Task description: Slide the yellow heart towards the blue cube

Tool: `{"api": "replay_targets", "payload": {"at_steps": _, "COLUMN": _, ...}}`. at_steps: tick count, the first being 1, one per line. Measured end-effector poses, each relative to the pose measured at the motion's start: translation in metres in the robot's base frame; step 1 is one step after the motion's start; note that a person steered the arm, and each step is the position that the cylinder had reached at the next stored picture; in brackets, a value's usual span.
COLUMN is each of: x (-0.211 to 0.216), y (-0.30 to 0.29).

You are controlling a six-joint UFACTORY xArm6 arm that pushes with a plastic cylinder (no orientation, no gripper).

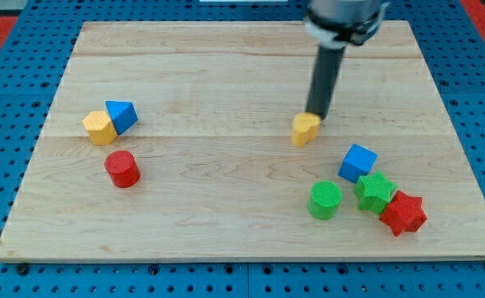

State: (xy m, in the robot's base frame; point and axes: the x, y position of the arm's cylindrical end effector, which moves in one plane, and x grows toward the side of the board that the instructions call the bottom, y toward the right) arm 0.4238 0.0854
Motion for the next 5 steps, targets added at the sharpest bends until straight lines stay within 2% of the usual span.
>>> {"api": "replay_targets", "payload": {"at_steps": 1, "x": -0.010, "y": -0.014}}
{"api": "replay_targets", "payload": {"at_steps": 2, "x": 0.017, "y": -0.081}}
{"api": "replay_targets", "payload": {"at_steps": 3, "x": 0.039, "y": -0.034}}
{"api": "replay_targets", "payload": {"at_steps": 4, "x": 0.011, "y": -0.043}}
{"api": "replay_targets", "payload": {"at_steps": 5, "x": -0.006, "y": -0.023}}
